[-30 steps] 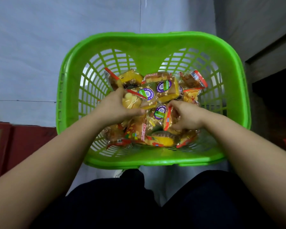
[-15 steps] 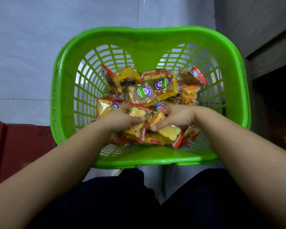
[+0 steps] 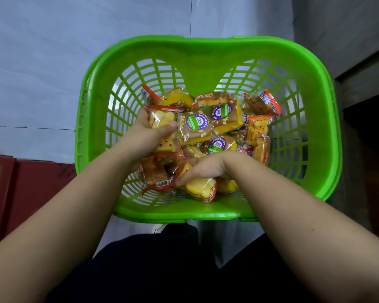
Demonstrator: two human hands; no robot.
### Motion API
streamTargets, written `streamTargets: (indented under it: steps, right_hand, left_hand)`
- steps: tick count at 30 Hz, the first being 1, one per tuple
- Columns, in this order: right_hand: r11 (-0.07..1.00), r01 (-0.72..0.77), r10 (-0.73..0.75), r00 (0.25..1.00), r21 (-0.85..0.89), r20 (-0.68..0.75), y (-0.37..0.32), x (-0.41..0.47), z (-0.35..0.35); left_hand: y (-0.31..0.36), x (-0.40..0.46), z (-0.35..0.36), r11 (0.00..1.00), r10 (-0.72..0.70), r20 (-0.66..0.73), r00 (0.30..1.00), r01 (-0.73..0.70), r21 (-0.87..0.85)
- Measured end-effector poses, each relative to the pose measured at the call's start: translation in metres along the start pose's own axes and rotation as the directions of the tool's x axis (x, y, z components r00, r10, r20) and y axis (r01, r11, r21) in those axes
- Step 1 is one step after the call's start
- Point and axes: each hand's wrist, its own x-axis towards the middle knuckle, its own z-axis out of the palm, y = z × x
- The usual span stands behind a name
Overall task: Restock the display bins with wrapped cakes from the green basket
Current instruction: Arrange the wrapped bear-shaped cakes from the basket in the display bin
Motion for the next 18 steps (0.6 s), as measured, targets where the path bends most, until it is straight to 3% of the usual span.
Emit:
streamTargets:
  steps: [6, 9, 11, 13, 15, 18]
  right_hand:
    - [0.993, -0.012, 0.007, 0.999, 0.114, 0.052, 0.004, 0.0, 0.001]
    - [0.939, 0.061, -0.043, 0.997, 0.337, -0.06, 0.018, -0.008, -0.004]
    - [0.891, 0.11, -0.016, 0.977, 0.441, -0.21, 0.026, -0.022, -0.012]
    - [0.772, 0.245, -0.003, 0.924, 0.586, -0.382, 0.029, -0.047, -0.015]
    - [0.569, 0.417, 0.061, 0.838, 0.709, -0.542, 0.024, -0.085, -0.011]
    - [0.344, 0.613, 0.179, 0.701, 0.712, -0.69, 0.003, -0.168, 0.007]
  left_hand:
    - [-0.005, -0.004, -0.002, 0.998, 0.065, 0.018, 0.998, -0.065, 0.01]
    - [-0.001, -0.006, -0.001, 0.996, 0.06, 0.017, 0.998, -0.059, -0.064]
    - [0.01, -0.01, 0.005, 0.988, 0.08, 0.025, 0.996, -0.076, -0.132]
    - [0.028, -0.021, 0.014, 0.98, 0.12, 0.028, 0.992, -0.114, -0.161]
    - [0.055, -0.043, 0.028, 0.98, 0.159, 0.038, 0.987, -0.153, -0.128]
    - [0.108, -0.095, 0.052, 0.981, 0.182, 0.061, 0.981, -0.177, -0.075]
